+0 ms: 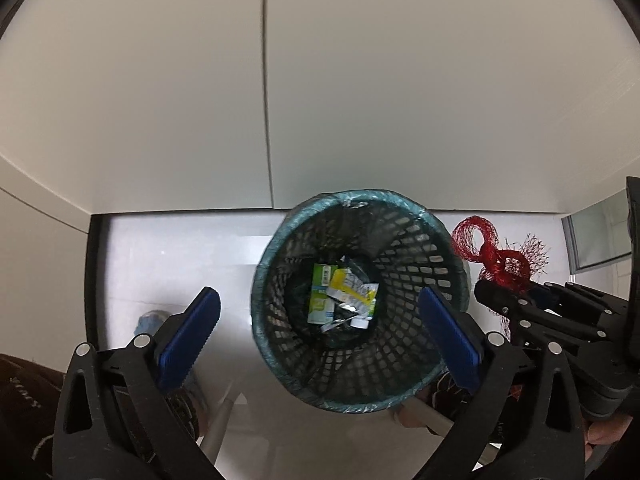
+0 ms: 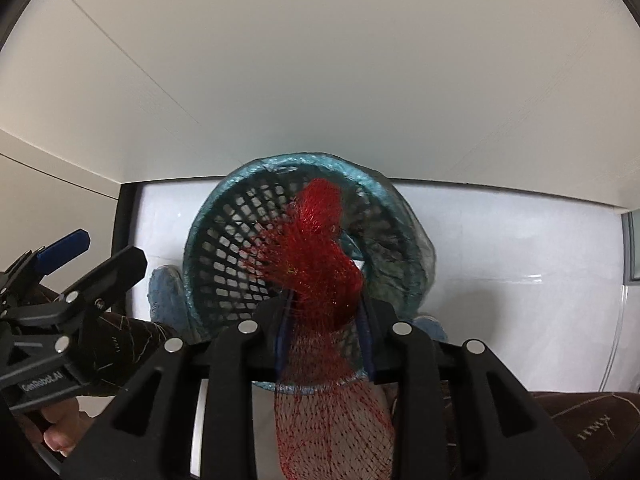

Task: Collect trash
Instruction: 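Open the left tool dropping the wrapper while the right tool drops the mesh bag, then raise both tools back up toward the milk carton on the counter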

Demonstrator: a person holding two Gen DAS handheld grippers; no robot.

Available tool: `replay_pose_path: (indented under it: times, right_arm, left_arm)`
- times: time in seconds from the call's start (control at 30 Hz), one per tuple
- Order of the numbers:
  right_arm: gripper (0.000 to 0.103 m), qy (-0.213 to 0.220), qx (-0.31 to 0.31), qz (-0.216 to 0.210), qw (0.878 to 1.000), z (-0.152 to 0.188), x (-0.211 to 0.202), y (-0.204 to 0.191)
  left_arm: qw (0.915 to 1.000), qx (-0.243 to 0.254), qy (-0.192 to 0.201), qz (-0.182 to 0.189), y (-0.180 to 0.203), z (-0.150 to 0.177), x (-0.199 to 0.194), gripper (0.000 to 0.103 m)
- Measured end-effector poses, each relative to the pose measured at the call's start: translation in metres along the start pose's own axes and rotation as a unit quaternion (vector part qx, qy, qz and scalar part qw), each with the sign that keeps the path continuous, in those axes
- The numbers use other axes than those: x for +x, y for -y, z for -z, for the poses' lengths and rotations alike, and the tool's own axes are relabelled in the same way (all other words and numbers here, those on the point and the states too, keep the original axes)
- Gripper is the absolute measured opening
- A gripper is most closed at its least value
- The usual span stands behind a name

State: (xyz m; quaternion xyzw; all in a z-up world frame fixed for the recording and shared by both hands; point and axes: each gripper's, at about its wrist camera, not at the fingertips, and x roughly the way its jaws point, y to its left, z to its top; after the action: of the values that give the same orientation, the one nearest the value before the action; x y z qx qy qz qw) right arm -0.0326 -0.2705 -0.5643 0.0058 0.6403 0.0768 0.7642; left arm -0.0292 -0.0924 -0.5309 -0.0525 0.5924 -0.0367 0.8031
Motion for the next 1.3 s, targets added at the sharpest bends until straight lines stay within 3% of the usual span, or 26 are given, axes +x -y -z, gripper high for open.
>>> replay_pose_path:
  times: [0.1,0.43,0.7,0.97,1.3]
  right_arm:
    - [0.03,-0.004,-0.005,-0.008,1.0,-0.001,0.005,-0.005]
    - [0.06,-0.001,-0.012,-0.028,1.0,-0.001,0.006,-0.012]
    - [0.067,0.003,0.008,-0.008,1.0,-0.004,-0.007,-0.006]
    - [0.079,0.049,0.02,0.011,0.999,-0.001,-0.068,0.001]
    - [0.09,0.155,0.0,0.015,0.988,-0.009,-0.184,-0.02]
  left_arm:
    - [1.0,-0.005,0.0,0.003,-0.004,0.001,-0.003,0.097]
    - [0.9998,-0.02,-0.001,0.007,-0.011,-0.001,-0.005,0.097]
    - [0.9995,-0.025,0.016,0.011,-0.012,-0.005,-0.023,0.097]
    - [0.9979,-0.018,0.061,0.012,-0.013,-0.012,-0.085,0.097]
    - [0.9911,0.007,0.132,0.015,-0.001,-0.026,-0.199,0.097]
